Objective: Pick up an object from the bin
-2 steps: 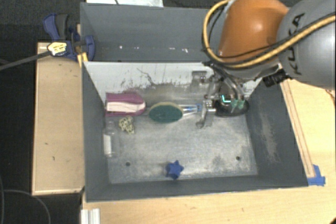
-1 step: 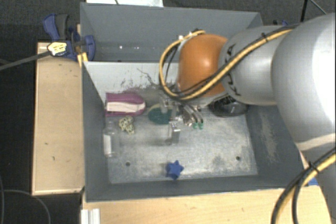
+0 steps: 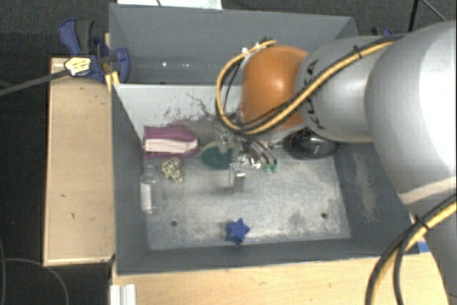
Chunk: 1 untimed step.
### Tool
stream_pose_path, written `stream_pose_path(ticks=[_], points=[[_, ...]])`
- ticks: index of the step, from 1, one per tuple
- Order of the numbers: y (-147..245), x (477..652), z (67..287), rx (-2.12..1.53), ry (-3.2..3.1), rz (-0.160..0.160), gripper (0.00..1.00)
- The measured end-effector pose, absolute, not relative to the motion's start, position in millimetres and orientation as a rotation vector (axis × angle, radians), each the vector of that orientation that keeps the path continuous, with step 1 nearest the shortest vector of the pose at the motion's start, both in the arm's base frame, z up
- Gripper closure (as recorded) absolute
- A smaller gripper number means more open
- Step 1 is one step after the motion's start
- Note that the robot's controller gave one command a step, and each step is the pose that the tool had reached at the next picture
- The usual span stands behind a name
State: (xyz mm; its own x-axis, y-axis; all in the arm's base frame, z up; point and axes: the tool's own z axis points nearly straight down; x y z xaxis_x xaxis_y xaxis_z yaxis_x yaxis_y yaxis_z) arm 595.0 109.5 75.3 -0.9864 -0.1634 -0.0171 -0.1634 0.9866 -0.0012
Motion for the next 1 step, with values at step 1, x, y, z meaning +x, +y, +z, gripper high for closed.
stream_pose_path(ticks=[1], points=[[110.8,597.9,79.2,-0.251,3.104,0.005,1.00]])
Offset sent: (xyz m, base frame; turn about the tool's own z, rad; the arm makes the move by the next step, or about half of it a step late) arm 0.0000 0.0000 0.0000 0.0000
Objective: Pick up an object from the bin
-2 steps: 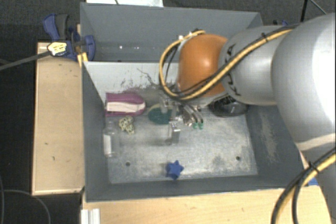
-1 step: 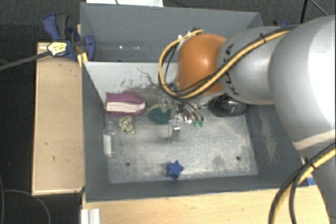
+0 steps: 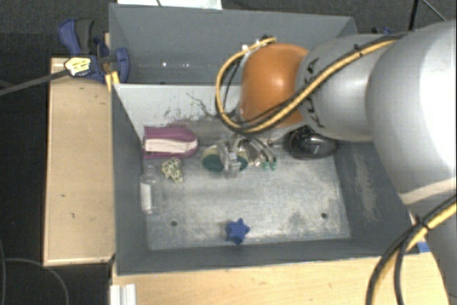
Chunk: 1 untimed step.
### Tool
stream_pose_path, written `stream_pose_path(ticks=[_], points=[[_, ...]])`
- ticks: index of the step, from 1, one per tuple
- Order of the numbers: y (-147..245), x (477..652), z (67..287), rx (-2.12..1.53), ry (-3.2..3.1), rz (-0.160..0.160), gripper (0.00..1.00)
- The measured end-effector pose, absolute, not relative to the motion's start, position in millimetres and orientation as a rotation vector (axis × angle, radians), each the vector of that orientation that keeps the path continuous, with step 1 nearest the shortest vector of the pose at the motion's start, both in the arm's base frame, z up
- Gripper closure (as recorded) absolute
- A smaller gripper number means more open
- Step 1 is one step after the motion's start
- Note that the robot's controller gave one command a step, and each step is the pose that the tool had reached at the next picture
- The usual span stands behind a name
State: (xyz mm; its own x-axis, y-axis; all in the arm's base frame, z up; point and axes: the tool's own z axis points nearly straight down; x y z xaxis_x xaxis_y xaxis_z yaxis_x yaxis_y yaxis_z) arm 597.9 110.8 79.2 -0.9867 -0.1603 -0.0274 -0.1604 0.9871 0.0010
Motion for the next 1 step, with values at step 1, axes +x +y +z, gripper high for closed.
stream_pose_path(ticks=[1], points=[[104.0,590.0,227.9,-0.221,3.123,0.002,1.00]])
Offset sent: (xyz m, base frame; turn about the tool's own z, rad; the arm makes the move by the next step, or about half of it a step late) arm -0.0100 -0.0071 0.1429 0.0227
